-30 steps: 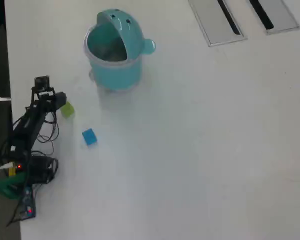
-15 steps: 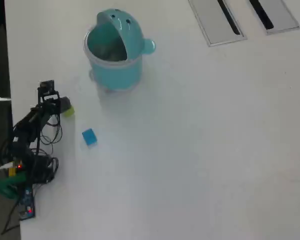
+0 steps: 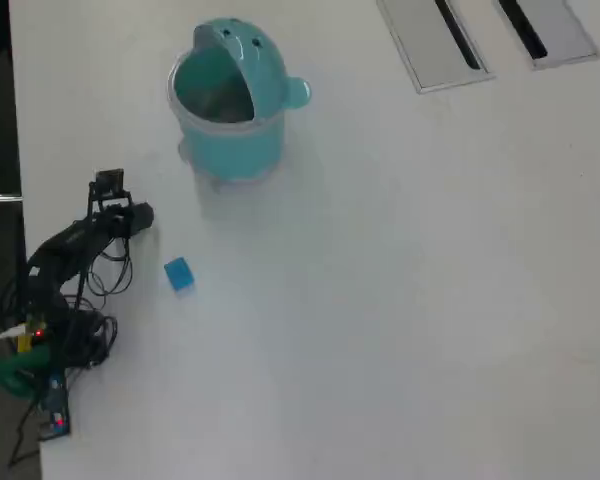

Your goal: Grasp RGB lego blocks and put them in the bin one by one.

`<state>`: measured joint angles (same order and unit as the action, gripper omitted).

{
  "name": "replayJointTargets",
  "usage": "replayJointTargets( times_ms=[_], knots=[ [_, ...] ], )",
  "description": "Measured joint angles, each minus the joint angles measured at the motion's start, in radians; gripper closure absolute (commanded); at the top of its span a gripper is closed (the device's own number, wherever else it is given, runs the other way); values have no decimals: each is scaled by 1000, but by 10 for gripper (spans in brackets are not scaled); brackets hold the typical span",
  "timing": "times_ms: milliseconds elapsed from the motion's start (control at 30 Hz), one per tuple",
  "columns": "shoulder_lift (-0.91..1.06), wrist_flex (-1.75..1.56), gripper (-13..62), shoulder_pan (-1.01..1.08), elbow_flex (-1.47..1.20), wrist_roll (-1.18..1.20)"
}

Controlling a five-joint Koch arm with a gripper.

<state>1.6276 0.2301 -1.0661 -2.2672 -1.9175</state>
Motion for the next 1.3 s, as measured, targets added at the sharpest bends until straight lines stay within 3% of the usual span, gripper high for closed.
replayJointTargets(
  times_ms=[333, 567, 867, 1033, 1133, 1300],
  knots=[
    [-2, -66, 248, -8, -20, 35],
    [-2, -98, 258, -9, -64, 52],
    [6, -147, 400, -11, -95, 115],
    [38, -164, 410, -9, -104, 127],
    [83, -166, 470, -8, -104, 129],
    [153, -166, 469, -18, 26, 161]
  ],
)
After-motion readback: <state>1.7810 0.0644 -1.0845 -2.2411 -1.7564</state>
